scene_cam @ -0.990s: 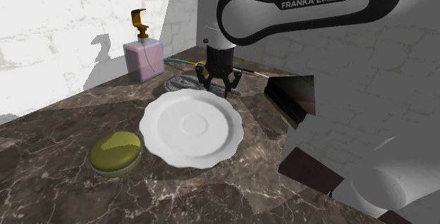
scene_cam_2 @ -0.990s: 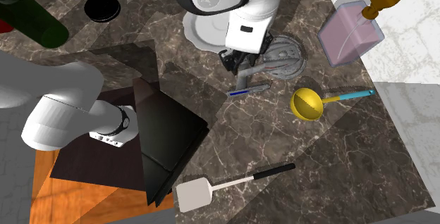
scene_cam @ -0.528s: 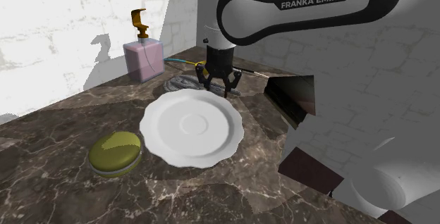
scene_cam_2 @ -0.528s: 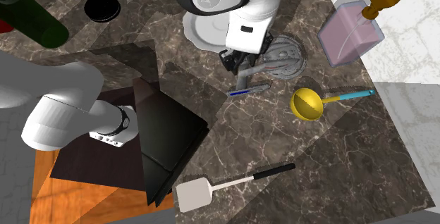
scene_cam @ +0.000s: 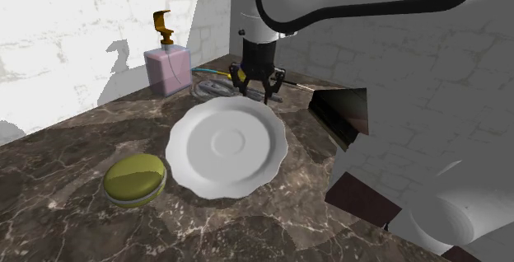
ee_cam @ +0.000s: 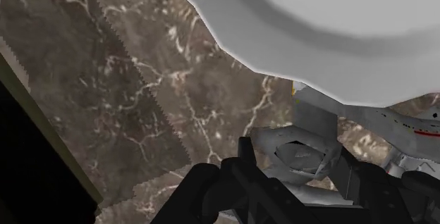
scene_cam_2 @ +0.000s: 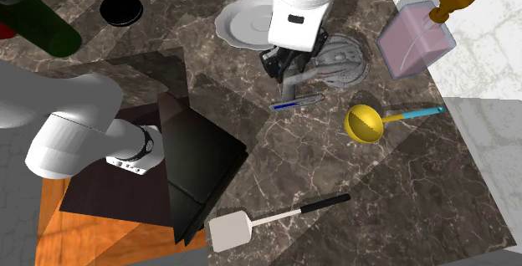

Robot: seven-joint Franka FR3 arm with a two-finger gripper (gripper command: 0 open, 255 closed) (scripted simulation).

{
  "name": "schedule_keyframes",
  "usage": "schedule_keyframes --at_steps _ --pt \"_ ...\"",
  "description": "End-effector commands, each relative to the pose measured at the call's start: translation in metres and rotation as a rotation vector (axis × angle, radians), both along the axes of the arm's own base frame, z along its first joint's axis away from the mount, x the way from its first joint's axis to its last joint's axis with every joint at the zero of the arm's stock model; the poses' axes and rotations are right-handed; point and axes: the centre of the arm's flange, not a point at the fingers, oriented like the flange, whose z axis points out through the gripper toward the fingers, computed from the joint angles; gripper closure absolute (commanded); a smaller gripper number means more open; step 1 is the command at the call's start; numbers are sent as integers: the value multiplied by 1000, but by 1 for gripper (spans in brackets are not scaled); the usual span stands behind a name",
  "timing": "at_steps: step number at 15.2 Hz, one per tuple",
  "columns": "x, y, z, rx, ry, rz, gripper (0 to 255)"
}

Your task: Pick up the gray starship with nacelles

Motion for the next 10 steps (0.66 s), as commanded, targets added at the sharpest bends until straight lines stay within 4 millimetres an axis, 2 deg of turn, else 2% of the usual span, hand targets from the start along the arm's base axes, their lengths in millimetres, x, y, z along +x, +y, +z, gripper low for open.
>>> schedule_keyframes --at_steps 1,8,10 --pt "-1 0 11 0 -1 0 255" --pt "-1 0 48 0 -1 0 255" --pt "-1 0 48 0 -1 0 255"
